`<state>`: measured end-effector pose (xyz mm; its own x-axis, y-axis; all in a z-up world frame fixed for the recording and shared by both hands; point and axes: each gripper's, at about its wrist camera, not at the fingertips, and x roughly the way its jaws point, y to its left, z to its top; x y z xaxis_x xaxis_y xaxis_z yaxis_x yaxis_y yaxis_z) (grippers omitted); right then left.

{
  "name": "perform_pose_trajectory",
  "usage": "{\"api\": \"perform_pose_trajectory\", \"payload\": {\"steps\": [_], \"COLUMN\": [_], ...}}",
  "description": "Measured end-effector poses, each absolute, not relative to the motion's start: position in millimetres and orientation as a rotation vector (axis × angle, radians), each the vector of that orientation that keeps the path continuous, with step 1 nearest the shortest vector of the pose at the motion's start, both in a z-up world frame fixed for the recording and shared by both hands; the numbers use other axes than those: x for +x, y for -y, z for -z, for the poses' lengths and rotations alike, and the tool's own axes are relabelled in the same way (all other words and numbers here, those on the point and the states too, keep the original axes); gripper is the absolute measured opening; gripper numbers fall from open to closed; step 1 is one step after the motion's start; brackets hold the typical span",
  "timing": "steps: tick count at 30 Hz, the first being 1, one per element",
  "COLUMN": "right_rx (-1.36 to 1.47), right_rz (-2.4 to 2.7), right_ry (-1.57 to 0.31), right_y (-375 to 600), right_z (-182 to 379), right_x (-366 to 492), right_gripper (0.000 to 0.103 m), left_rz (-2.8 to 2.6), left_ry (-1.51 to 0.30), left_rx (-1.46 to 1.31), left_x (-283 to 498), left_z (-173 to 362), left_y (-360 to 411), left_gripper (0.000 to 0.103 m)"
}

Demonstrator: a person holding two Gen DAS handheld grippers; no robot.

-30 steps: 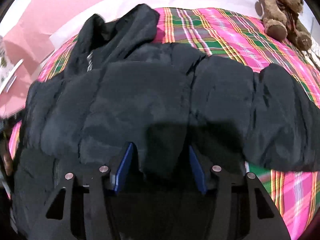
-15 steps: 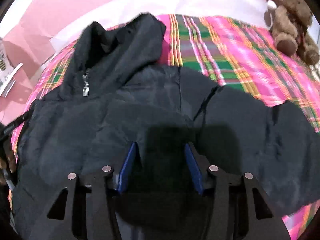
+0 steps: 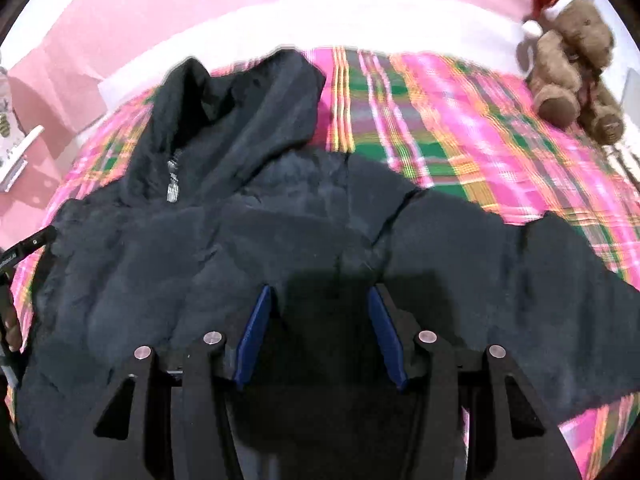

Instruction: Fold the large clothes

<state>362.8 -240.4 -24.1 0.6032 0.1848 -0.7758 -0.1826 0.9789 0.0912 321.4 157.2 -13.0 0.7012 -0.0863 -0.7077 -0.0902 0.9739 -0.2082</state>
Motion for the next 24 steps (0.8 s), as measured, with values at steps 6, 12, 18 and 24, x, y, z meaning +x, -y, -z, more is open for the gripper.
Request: {"api": "perform_pose_trajectory", "payload": {"steps": [6,12,18,24], "right_rx": [0.049,0.073,0.088,0.125], "right_rz": [-0.206,-0.177,-0.15,-0.127], "right_ry": [-0.822,-0.795,-0.802,-0.799], "right_y": [270,292,308,329], "right_z": [-6,-13,-12,-12], "right_x": [276,206,159,138], "right_gripper": [0.052,0.052,0.052,0.062], "left_rz": [0.034,0.059,0.088,0.121], "left_ry": [-0.708,-0.681,-0.692,-0.693], "left_rx": [-0.187,-0.178,-0.179,-0.172], "left_x": [247,173,127,104], "left_z": [-27,-41,-41,-42], "left_y": [-142,-118,-97,-76], "left_gripper": [0.065,0.065,0.065,0.068]}}
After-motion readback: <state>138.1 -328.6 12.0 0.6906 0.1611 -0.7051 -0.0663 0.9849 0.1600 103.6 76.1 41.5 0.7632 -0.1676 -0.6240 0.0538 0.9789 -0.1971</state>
